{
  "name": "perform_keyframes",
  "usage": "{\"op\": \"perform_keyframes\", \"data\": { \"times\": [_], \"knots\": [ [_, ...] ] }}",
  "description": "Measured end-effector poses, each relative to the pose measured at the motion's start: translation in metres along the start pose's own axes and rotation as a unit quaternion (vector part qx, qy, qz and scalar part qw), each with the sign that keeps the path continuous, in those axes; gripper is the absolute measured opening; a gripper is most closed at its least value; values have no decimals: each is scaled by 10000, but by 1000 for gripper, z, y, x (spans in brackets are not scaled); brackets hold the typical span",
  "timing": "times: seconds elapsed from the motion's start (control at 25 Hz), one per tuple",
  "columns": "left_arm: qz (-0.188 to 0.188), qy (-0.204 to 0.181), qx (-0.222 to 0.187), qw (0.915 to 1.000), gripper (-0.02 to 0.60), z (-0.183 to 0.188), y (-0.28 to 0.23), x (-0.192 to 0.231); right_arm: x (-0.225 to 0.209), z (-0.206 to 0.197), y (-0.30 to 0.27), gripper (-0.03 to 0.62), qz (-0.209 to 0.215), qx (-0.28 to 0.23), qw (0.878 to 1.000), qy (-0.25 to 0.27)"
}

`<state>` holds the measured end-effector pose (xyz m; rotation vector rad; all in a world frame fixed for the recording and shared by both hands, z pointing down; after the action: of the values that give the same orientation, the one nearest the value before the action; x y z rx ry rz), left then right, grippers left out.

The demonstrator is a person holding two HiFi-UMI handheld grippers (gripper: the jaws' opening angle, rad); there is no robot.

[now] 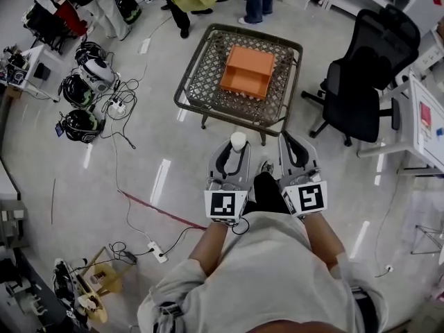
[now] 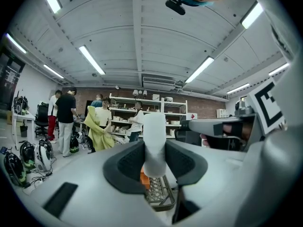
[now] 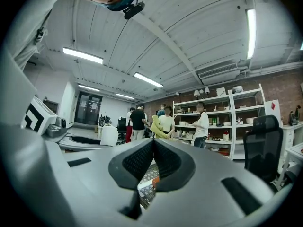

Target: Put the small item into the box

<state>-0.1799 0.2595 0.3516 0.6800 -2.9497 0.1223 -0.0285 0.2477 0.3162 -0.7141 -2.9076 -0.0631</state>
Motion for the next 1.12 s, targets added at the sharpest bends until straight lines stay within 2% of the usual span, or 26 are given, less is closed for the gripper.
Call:
{"op": "perform_keyframes", "data": {
  "times": [0.24,0.6,1.12],
  "knots": [
    [149,-36,89,9998,135,4,-30,20,-16,-3,-39,3,136,-83,9998,-88],
    [213,-58,244,9995,135,10,-110,31,-80,-16,-99,3,187,-96,9995,-243],
    [297,-94,457,9985,135,8,-208,9,-171,-40,-139,3,354,-169,9982,-456]
  ]
}}
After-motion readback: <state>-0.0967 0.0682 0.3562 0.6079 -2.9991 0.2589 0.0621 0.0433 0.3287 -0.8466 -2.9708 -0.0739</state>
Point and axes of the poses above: the fingertips, and each gripper's own axes: y backward along the fingers, x to its left, z out of its top, the point moved 6 cm from there along y, backward along the fingers, and after that the axes turned 4 degrees about y, right-handed, at the moved point
